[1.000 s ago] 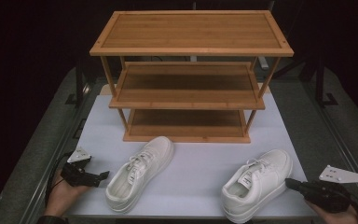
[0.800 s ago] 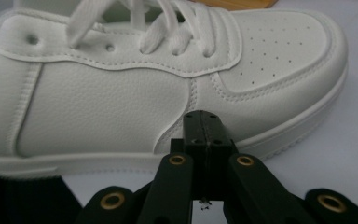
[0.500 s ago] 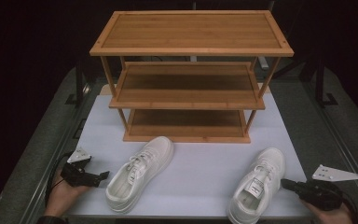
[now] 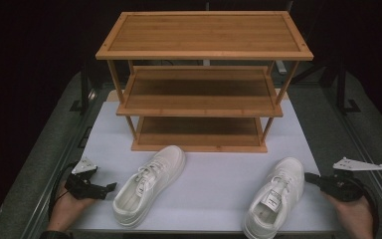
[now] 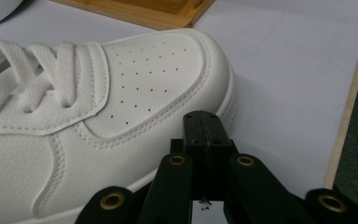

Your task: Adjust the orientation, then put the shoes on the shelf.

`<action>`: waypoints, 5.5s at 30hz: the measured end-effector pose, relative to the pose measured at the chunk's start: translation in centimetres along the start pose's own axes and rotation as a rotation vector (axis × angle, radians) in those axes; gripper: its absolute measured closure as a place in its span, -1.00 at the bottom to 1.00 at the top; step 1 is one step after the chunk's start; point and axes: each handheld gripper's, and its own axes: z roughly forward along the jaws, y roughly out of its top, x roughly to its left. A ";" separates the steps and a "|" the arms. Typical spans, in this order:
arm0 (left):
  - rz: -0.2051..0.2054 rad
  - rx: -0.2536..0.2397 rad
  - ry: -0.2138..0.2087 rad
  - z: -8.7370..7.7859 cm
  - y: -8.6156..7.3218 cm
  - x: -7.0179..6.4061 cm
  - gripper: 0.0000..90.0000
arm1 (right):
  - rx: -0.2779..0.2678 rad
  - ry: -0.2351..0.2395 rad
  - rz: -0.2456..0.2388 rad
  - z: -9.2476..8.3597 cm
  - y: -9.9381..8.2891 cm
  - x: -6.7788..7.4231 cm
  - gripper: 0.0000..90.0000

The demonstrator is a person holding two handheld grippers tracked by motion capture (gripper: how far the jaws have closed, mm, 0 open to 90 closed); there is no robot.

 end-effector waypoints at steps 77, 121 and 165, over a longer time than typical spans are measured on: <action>-0.004 -0.003 -0.002 0.0 0.0 0.0 -1.00 | 0.018 0.108 -0.135 6.0 6.6 5.7 0.17; 0.141 -0.218 -0.338 -3.1 7.0 -7.2 -0.19 | -0.043 0.310 -0.223 0.6 3.5 11.6 -0.13; 0.104 -0.242 -0.335 -3.7 8.2 -7.3 0.87 | -0.070 0.323 -0.175 0.7 3.6 9.3 0.89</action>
